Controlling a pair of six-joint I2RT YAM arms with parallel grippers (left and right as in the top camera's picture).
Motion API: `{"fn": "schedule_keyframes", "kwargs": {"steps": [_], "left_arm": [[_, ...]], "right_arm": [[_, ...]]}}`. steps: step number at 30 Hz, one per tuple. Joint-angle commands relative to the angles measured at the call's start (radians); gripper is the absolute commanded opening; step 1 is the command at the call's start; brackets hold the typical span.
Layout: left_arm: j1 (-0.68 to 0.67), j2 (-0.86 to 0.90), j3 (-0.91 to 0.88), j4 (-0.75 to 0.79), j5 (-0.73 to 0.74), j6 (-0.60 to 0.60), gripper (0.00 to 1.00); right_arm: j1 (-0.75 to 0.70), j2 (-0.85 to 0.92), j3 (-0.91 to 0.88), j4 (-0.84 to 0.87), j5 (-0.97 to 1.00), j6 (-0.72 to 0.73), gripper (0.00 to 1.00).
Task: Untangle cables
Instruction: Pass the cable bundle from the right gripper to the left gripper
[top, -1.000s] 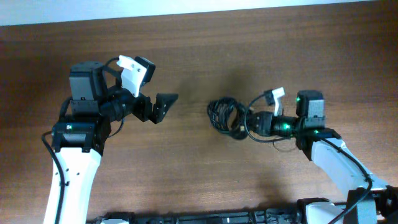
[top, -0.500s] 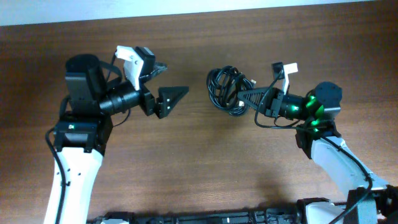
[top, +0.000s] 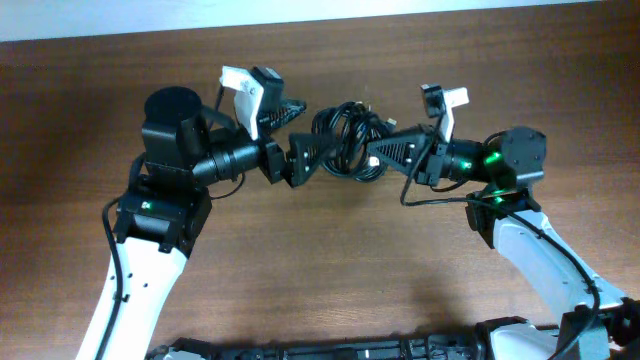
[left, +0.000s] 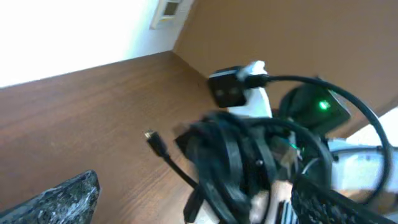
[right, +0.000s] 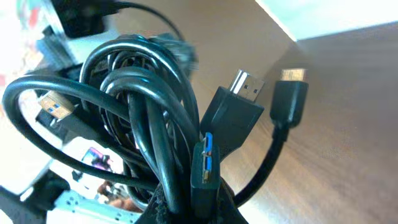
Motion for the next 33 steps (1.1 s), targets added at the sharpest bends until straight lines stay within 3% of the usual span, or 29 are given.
{"fn": "schedule_keyframes", "kwargs": {"steps": [1, 9, 13, 18, 22, 23, 24, 26, 27, 30, 32, 33], "left_arm": [[-0.002, 0.003, 0.016, 0.003, -0.037, -0.159, 0.99], [-0.005, 0.003, 0.016, 0.002, -0.037, -0.193, 0.98], [-0.023, 0.003, 0.016, 0.001, -0.019, -0.192, 0.77], [-0.059, 0.003, 0.016, 0.002, -0.019, -0.178, 0.58], [-0.065, 0.003, 0.016, 0.002, -0.02, -0.158, 0.28], [-0.065, 0.003, 0.016, 0.002, -0.021, -0.158, 0.09], [-0.065, 0.003, 0.016, 0.002, -0.031, -0.158, 0.01], [-0.065, 0.003, 0.016, 0.002, -0.049, -0.158, 0.0], [-0.064, 0.003, 0.016, 0.003, -0.055, -0.151, 0.0], [-0.064, 0.003, 0.016, 0.005, -0.058, -0.072, 0.0], [-0.062, 0.003, 0.016, 0.01, -0.101, -0.052, 0.0], [-0.06, 0.003, 0.016, 0.01, -0.126, -0.052, 0.0]], "right_arm": [[0.009, -0.007, 0.03, 0.047, -0.048, 0.0, 0.04], [0.009, -0.007, 0.03, 0.093, -0.065, 0.0, 0.04], [0.009, -0.007, 0.03, 0.121, -0.044, 0.001, 0.04], [0.009, -0.007, 0.03, 0.12, -0.031, 0.002, 0.04], [0.009, -0.007, 0.03, 0.12, -0.028, 0.002, 0.04], [0.009, -0.007, 0.03, 0.12, -0.028, 0.002, 0.04], [0.009, -0.007, 0.03, 0.119, -0.028, 0.002, 0.05], [0.009, -0.007, 0.03, 0.107, -0.028, 0.001, 0.11], [0.009, -0.006, 0.03, 0.098, -0.028, 0.001, 0.2], [0.008, -0.006, 0.03, 0.093, -0.029, 0.001, 0.53], [0.008, -0.006, 0.03, 0.093, -0.029, 0.0, 0.88], [0.008, -0.006, 0.03, 0.093, -0.029, -0.002, 0.95]]}}
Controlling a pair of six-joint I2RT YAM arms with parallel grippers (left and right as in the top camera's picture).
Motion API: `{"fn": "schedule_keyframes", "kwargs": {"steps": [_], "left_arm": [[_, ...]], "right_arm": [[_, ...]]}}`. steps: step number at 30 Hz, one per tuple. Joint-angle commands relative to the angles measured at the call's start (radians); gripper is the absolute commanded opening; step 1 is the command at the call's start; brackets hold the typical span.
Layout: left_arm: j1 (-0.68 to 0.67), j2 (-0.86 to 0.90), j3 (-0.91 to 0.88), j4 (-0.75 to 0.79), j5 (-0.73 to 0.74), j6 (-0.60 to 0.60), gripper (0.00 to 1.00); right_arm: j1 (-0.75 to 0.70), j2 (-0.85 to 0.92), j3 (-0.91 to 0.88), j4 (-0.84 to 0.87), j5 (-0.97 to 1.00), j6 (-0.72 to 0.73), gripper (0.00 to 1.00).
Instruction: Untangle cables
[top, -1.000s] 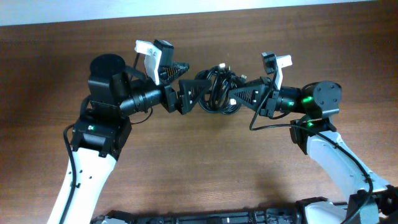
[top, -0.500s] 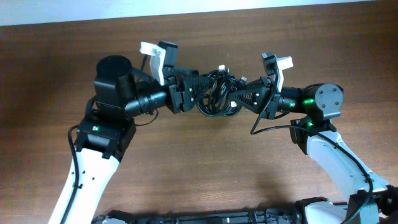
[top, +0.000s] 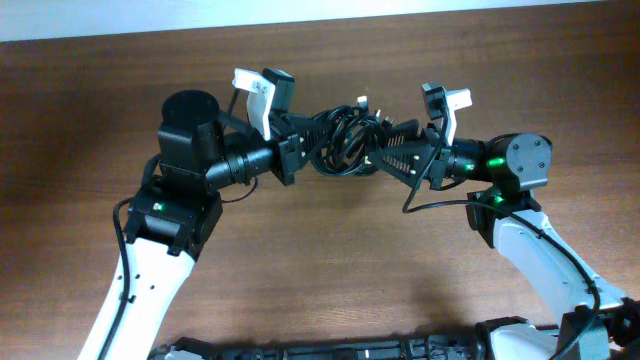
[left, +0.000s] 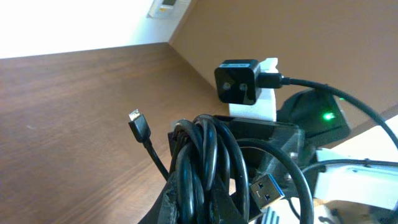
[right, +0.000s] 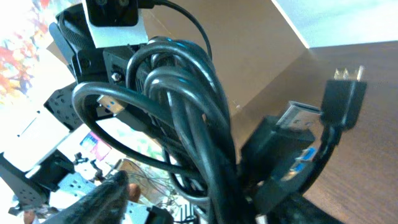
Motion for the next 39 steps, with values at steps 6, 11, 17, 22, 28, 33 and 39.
{"fn": "schedule_keyframes", "kwargs": {"steps": [6, 11, 17, 22, 28, 33, 39], "left_arm": [[0.079, -0.001, 0.015, 0.048, -0.127, 0.051, 0.0], [0.123, -0.001, 0.015, 0.055, -0.127, 0.033, 0.0], [0.122, -0.001, 0.015, 0.082, -0.127, 0.032, 0.0], [0.122, -0.001, 0.015, 0.087, -0.128, 0.032, 0.0], [0.122, 0.001, 0.015, 0.114, -0.126, 0.037, 0.0], [0.081, 0.001, 0.015, 0.126, -0.089, 0.079, 0.0], [-0.023, 0.001, 0.015, 0.128, -0.067, 0.258, 0.0]], "right_arm": [[-0.069, -0.007, 0.026, -0.207, 0.041, -0.131, 0.99], [-0.2, -0.007, 0.026, -0.481, 0.248, -0.207, 0.99], [-0.283, -0.007, 0.028, -0.819, 0.587, -0.341, 0.99], [-0.28, -0.008, 0.156, -1.209, 0.749, -0.587, 0.99], [-0.279, -0.016, 0.391, -1.534, 0.807, -0.927, 0.99], [-0.232, -0.077, 0.511, -1.706, 0.806, -1.124, 0.99], [-0.204, -0.262, 0.568, -1.798, 0.686, -1.137, 0.99]]}}
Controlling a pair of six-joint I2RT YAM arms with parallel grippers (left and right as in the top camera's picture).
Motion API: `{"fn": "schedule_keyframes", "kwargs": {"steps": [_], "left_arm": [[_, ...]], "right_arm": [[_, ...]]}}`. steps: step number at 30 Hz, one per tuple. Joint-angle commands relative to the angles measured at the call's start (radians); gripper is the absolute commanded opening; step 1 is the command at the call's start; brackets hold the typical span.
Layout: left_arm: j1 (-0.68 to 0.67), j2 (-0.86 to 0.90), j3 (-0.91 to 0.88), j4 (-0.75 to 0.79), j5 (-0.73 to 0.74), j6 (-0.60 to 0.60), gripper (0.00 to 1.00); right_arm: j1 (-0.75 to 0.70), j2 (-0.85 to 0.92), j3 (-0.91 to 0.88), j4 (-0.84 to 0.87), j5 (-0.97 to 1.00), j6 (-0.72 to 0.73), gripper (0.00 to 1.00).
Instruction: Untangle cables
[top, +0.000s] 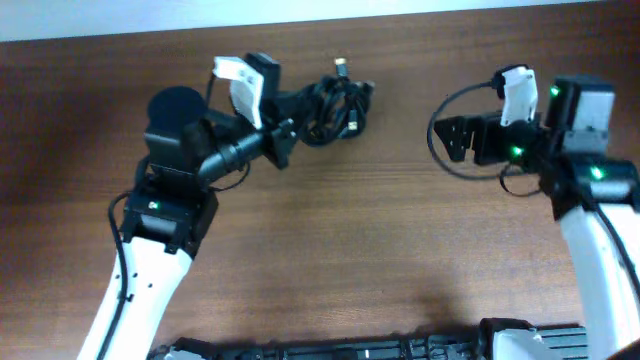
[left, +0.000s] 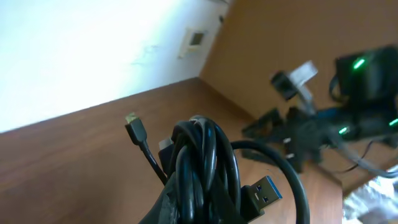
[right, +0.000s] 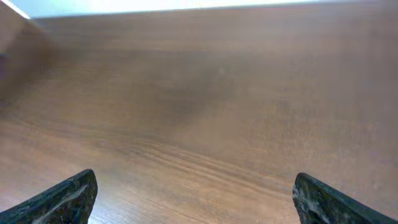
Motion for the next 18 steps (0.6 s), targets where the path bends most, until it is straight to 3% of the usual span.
{"fn": "schedule_keyframes", "kwargs": {"steps": [1, 5, 6, 13, 15, 18], "left_arm": [[-0.062, 0.0, 0.016, 0.013, 0.079, 0.228, 0.0], [-0.117, 0.0, 0.016, 0.025, 0.122, 0.48, 0.0], [-0.125, 0.0, 0.016, 0.031, 0.122, 0.522, 0.0], [-0.139, 0.0, 0.016, 0.04, 0.122, 0.555, 0.0], [-0.153, 0.0, 0.016, 0.055, 0.111, 0.597, 0.0], [-0.209, 0.0, 0.016, 0.107, -0.012, 0.6, 0.0]], "right_arm": [[0.007, -0.131, 0.037, -0.021, -0.16, -0.035, 0.99], [0.006, -0.214, 0.037, -0.051, -0.377, -0.035, 1.0], [0.006, -0.226, 0.037, -0.069, -0.431, -0.03, 0.95], [0.007, -0.239, 0.037, -0.082, -0.602, 0.318, 0.86], [0.007, -0.239, 0.037, -0.082, -0.704, 0.358, 0.84], [0.008, -0.239, 0.037, -0.082, -0.746, 0.431, 0.77]]}}
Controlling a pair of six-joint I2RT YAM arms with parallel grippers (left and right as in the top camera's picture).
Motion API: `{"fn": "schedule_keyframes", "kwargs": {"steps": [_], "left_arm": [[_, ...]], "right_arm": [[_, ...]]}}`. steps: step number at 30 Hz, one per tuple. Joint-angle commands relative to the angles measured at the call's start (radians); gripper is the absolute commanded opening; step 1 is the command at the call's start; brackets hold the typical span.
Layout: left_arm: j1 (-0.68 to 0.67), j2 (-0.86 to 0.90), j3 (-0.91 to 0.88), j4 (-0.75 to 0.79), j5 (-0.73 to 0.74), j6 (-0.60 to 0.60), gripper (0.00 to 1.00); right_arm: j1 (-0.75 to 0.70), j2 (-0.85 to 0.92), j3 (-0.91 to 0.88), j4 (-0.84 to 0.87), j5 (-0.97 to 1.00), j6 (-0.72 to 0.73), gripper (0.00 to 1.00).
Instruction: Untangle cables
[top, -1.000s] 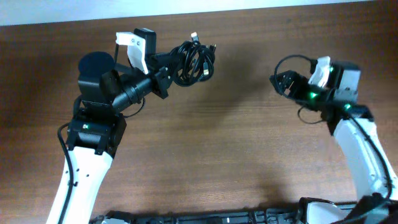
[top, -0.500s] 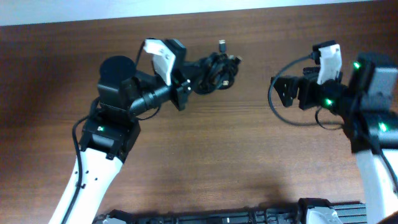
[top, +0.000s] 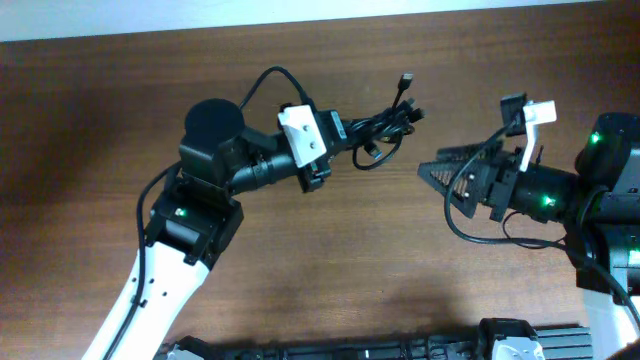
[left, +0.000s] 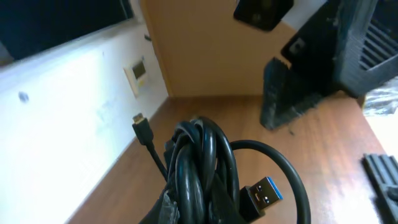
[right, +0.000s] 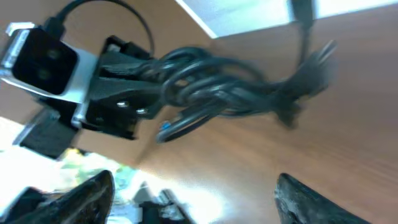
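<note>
A tangled bundle of black cables (top: 380, 125) hangs in the air above the wooden table (top: 330, 260), with my left gripper (top: 345, 132) shut on its near end. In the left wrist view the coiled cables (left: 202, 168) fill the lower middle, a blue USB plug (left: 264, 191) sticking out to the right and a small plug (left: 142, 126) pointing up. My right gripper (top: 430, 172) stands open to the right of the bundle, apart from it, nothing between its fingers. The right wrist view shows the cables (right: 217, 78) ahead, blurred, held by the left gripper (right: 134, 81).
The table's far edge meets a pale wall (top: 320, 10) at the top. Each arm's own black camera cable (top: 470, 225) loops near its wrist. A dark strip (top: 350, 350) runs along the near edge.
The left arm has swung the bundle rightward toward the table's middle. My right gripper, still open, has come down and left and now points at the bundle.
Both grippers were shut on the cable bundle between them, first low, then raised closer to the far edge. Then the right gripper was open and far to the right, the bundle left in the left gripper. Now the two face each other again.
</note>
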Motion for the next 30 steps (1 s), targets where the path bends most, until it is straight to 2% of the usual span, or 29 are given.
{"fn": "schedule_keyframes", "kwargs": {"steps": [1, 2, 5, 7, 10, 12, 16, 17, 19, 26, 30], "left_arm": [[-0.064, 0.0, 0.016, 0.051, -0.12, 0.043, 0.0], [-0.087, 0.0, 0.016, 0.064, -0.147, 0.043, 0.0], [-0.137, 0.001, 0.016, 0.083, -0.154, 0.043, 0.0], [-0.171, 0.001, 0.016, 0.079, -0.18, 0.042, 0.0], [-0.211, 0.001, 0.016, 0.079, -0.198, 0.042, 0.0], [-0.236, 0.001, 0.016, 0.079, -0.199, 0.042, 0.0], [-0.237, 0.0, 0.016, 0.078, -0.199, 0.042, 0.0], [-0.237, 0.0, 0.016, 0.079, -0.199, 0.042, 0.0], [-0.237, -0.001, 0.016, 0.085, -0.283, 0.035, 0.0], [-0.237, -0.001, 0.016, 0.128, -0.716, -0.212, 0.0], [-0.237, -0.008, 0.016, 0.145, -0.763, -0.225, 0.0]], "right_arm": [[0.007, -0.006, 0.012, 0.0, -0.105, 0.113, 0.75], [0.007, -0.006, 0.012, 0.0, -0.104, 0.113, 0.66], [0.007, -0.006, 0.012, 0.0, -0.104, 0.113, 0.61], [0.007, -0.006, 0.012, 0.0, -0.104, 0.113, 0.51], [0.007, -0.006, 0.012, 0.0, -0.104, 0.113, 0.5], [0.007, -0.006, 0.012, 0.0, -0.103, 0.112, 0.33], [0.007, -0.006, 0.011, 0.0, -0.084, 0.112, 0.08], [0.007, -0.006, 0.011, 0.0, -0.079, 0.112, 0.05], [0.007, -0.006, 0.011, -0.004, -0.079, 0.112, 0.04], [0.007, -0.006, 0.011, -0.147, -0.072, 0.021, 0.04], [0.007, -0.006, 0.011, -0.221, 0.008, 0.021, 0.04]]}}
